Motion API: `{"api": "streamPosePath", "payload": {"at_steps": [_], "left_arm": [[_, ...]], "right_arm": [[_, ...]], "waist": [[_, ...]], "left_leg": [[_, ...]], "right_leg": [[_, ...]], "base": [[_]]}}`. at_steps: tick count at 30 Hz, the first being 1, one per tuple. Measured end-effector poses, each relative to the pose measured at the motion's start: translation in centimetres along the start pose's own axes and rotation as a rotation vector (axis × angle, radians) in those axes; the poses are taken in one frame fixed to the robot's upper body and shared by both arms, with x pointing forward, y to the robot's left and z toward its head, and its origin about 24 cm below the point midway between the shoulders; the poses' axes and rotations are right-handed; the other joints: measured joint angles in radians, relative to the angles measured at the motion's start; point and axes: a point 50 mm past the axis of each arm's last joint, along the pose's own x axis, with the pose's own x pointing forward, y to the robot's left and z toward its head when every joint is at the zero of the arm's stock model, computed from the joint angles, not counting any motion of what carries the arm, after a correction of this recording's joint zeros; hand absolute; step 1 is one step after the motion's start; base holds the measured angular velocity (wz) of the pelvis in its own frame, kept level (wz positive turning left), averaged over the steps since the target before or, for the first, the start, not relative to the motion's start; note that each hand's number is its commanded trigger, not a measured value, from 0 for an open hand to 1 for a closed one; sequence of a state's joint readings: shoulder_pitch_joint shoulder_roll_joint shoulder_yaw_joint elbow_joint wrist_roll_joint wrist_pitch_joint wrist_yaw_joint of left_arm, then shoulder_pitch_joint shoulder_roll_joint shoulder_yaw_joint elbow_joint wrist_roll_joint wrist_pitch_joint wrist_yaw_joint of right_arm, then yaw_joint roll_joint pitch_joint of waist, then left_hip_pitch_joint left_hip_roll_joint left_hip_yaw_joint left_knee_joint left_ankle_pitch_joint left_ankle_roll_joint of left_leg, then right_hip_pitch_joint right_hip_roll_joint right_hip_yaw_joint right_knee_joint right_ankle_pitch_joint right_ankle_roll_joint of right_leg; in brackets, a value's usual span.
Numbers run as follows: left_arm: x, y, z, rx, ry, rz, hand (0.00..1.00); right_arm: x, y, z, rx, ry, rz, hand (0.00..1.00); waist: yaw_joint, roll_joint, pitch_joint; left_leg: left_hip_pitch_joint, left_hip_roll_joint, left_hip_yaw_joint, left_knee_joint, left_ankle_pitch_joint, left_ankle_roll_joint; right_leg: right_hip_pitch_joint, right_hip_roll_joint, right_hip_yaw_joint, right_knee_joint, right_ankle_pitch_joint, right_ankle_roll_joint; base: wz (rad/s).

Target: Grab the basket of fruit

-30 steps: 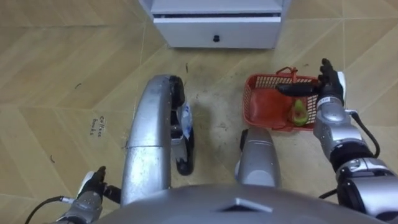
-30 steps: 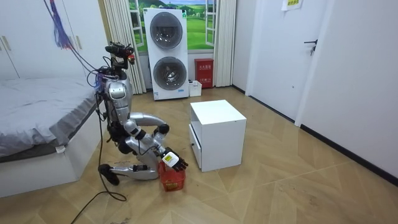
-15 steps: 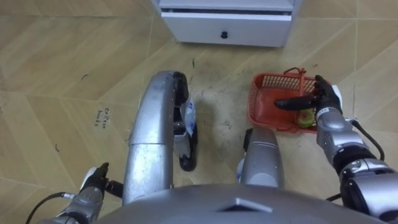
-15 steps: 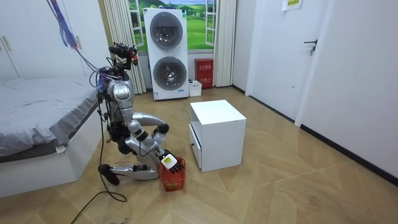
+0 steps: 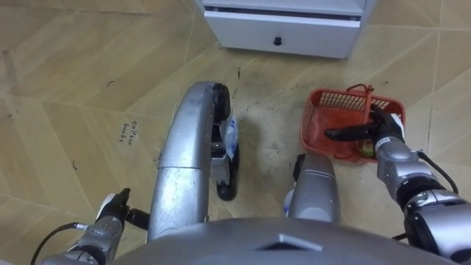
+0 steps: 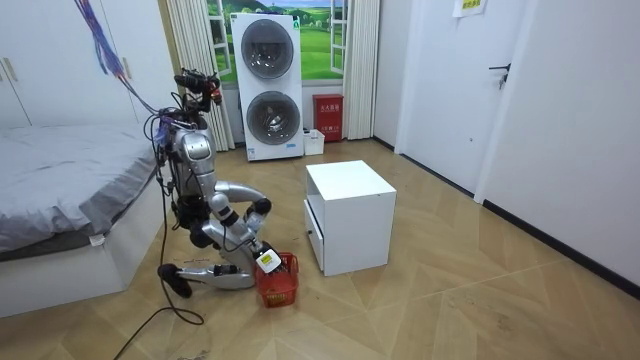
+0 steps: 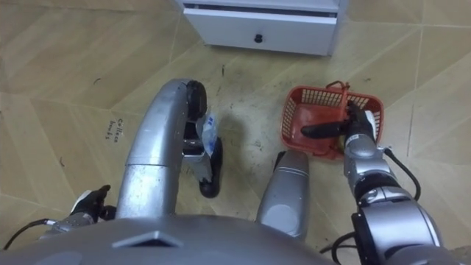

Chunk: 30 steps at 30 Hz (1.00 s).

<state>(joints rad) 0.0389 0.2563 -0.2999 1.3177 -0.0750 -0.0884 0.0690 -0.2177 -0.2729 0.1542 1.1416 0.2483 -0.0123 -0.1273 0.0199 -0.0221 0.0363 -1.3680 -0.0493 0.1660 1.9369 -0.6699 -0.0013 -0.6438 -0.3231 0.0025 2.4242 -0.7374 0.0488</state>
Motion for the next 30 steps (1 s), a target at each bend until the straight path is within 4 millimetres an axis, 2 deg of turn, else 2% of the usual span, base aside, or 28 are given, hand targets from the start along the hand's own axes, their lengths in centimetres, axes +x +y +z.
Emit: {"api": "streamPosePath", "payload": {"at_steps": [3,25,27,30], "left_arm": [[0.0,0.0,0.1,0.0,-0.002,-0.008,0.0],[0.0,-0.1,0.3,-0.002,-0.003,-0.023,0.0],[0.0,-0.2,0.7,-0.005,-0.024,-0.026,0.0],[0.1,0.0,1.4,-0.023,-0.047,-0.018,0.0]], "right_arm": [[0.0,-0.2,-0.6,0.008,0.026,-0.006,1.0],[-0.1,0.1,-1.0,0.04,0.05,0.016,1.0],[-0.1,0.0,-1.0,0.043,0.051,0.013,1.0],[0.0,0.0,-0.7,0.034,0.043,0.015,1.0]], "waist": [[0.014,0.0,0.0003],[0.021,0.004,0.0002],[0.024,-0.006,0.0063],[0.031,-0.016,0.0113]], "left_leg": [[-0.001,0.0,0.0,-0.001,0.0,0.0],[-0.012,0.0,-0.014,0.012,0.0,0.0],[-0.016,-0.001,-0.015,0.015,0.0,0.001],[-0.018,-0.001,-0.017,0.021,-0.002,0.005]], "right_leg": [[-0.001,0.0,-0.001,0.0,0.0,0.0],[0.001,0.012,-0.009,-0.001,0.0,0.0],[0.001,0.013,-0.01,-0.002,0.0,0.0],[0.002,0.015,-0.009,-0.004,0.0,0.0]], "base": [[0.0],[0.0],[0.0],[0.0]]}}
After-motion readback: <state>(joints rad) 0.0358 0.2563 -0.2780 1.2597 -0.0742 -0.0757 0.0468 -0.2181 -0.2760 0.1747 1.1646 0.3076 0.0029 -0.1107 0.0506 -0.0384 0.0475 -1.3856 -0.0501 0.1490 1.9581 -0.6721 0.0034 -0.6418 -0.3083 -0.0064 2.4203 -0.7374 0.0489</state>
